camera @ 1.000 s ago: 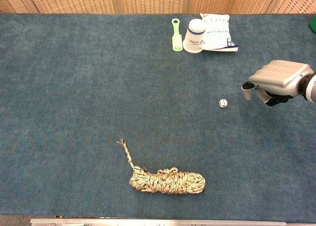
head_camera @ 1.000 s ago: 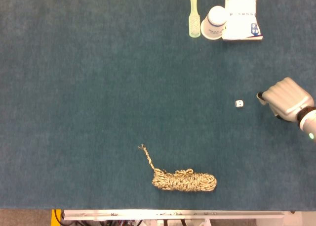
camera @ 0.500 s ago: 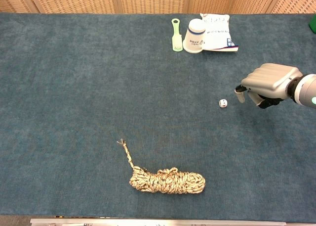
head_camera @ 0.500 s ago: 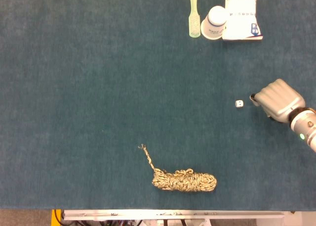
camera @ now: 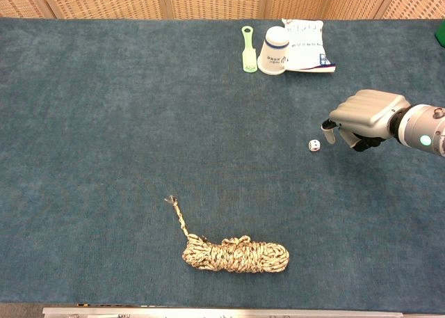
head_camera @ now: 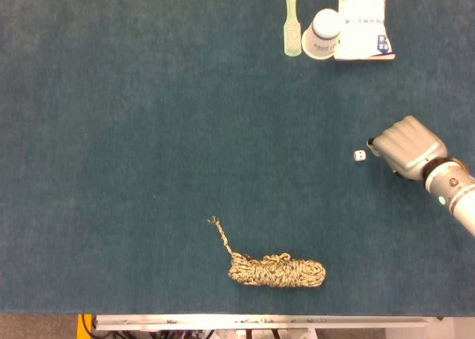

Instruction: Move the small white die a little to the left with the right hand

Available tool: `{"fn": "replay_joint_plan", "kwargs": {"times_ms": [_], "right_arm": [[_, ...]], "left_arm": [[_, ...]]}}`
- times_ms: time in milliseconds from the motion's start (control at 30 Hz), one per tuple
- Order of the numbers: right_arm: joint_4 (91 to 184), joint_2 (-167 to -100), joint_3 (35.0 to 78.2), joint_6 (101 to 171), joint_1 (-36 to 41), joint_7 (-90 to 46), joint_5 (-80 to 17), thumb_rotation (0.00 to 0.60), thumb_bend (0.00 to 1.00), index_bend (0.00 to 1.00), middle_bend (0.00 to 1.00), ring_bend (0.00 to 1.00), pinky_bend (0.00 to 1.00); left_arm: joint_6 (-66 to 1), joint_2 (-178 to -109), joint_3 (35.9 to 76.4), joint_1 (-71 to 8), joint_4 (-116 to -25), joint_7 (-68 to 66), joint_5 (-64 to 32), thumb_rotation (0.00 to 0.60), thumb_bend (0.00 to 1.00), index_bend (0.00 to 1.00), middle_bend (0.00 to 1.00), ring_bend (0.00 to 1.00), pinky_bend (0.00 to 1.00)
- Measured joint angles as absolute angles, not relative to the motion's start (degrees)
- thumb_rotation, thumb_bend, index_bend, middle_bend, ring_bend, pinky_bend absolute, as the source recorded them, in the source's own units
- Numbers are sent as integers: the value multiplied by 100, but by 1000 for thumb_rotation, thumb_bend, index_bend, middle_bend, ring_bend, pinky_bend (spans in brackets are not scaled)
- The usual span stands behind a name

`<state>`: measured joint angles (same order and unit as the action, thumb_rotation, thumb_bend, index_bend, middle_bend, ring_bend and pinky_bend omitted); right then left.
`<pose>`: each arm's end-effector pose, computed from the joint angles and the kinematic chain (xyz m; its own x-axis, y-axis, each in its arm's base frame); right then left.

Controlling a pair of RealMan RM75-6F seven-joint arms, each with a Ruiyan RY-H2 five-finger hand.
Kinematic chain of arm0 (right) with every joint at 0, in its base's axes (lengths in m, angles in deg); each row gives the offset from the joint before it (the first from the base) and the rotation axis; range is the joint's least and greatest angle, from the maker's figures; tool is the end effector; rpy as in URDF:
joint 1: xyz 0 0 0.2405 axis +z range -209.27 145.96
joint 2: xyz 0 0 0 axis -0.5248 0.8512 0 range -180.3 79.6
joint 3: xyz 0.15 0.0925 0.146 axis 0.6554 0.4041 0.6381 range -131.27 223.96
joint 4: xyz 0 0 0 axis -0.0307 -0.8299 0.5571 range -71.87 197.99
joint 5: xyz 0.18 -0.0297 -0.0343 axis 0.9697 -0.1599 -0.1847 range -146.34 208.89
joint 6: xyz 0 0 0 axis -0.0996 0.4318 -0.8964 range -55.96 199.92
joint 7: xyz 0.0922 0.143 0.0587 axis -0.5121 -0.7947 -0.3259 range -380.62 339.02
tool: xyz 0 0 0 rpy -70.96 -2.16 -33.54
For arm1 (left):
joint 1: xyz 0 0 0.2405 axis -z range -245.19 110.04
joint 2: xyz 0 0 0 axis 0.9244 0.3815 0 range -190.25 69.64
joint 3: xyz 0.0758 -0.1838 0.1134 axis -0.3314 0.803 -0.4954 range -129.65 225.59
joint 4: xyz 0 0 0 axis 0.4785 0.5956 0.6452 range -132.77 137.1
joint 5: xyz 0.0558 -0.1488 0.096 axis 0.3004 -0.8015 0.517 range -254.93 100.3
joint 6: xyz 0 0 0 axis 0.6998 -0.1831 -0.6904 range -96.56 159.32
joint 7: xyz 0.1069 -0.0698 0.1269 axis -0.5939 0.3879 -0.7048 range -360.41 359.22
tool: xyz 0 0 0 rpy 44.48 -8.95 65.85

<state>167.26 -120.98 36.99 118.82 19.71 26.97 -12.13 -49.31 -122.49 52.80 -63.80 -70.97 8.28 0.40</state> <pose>-0.1850 -0.2901 0.0078 0.8300 -0.4459 0.3350 -0.5492 -0.5489 0.6302 -0.3599 0.2135 0.2347 0.5588 0.0031 0.8293 0.8136 0.1919 -0.5489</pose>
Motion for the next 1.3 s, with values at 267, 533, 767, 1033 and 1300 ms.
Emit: {"fn": "replay_joint_plan", "kwargs": {"times_ms": [267, 533, 767, 1033, 1300], "right_arm": [[16617, -12226, 3653, 11860, 2053, 2600, -1182, 600, 1000, 395, 953, 952, 1000], [16506, -12322, 3619, 11799, 2129, 2491, -1172, 600, 1000, 395, 953, 952, 1000], [16441, -12374, 3619, 11776, 2176, 2364, -1190, 600, 1000, 395, 953, 952, 1000], [16437, -12403, 3623, 11782, 2208, 2254, -1298, 600, 1000, 395, 953, 952, 1000], [16551, -12377, 3629, 11826, 2230, 2171, -1471, 600, 1000, 395, 953, 952, 1000]], "left_arm": [[-4912, -12273, 5286, -6412, -6976, 938, 26, 600, 269, 369, 329, 272, 413], [-4908, -12285, 5306, -6446, -6912, 1002, -10, 600, 269, 371, 329, 271, 413], [-4904, -12307, 5323, -6457, -6875, 1040, -21, 600, 269, 373, 330, 271, 413], [-4893, -12329, 5349, -6491, -6833, 1111, -74, 600, 269, 375, 330, 271, 413], [-4869, -12357, 5375, -6514, -6767, 1130, -130, 600, 270, 375, 330, 271, 414]]}}
